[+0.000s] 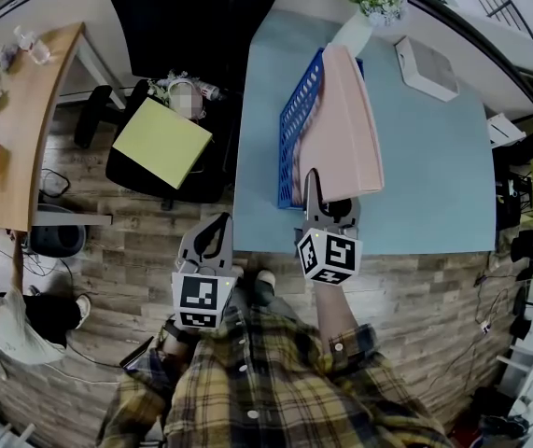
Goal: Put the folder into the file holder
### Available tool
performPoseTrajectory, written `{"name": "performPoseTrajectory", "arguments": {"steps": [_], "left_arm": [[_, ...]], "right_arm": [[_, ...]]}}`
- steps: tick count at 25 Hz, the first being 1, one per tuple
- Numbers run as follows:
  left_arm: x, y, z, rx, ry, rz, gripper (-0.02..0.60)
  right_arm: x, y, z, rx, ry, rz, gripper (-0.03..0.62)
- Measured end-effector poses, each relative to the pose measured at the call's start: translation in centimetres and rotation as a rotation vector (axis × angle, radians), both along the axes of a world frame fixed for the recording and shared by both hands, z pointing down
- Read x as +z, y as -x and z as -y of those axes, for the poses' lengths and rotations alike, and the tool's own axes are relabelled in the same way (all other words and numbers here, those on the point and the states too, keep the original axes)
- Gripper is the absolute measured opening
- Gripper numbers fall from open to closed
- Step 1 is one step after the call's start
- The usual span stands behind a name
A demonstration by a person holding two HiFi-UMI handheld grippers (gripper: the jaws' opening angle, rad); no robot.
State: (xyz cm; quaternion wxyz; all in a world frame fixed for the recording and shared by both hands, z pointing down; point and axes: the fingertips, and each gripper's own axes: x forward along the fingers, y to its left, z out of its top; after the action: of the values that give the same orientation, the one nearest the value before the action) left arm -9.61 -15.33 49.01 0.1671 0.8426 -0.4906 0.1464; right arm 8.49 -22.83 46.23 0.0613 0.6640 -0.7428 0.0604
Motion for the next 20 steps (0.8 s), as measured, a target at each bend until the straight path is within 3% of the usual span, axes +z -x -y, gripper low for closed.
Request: {"name": "performPoseTrajectory", "arguments": {"steps": [20], "left_arm": [[0.1, 0.7, -0.2, -0.008, -0.006, 0.000, -0.009]], "right_arm": [[1.5, 0.3, -0.2, -0.052, 0.034, -0.021, 0.214]]}}
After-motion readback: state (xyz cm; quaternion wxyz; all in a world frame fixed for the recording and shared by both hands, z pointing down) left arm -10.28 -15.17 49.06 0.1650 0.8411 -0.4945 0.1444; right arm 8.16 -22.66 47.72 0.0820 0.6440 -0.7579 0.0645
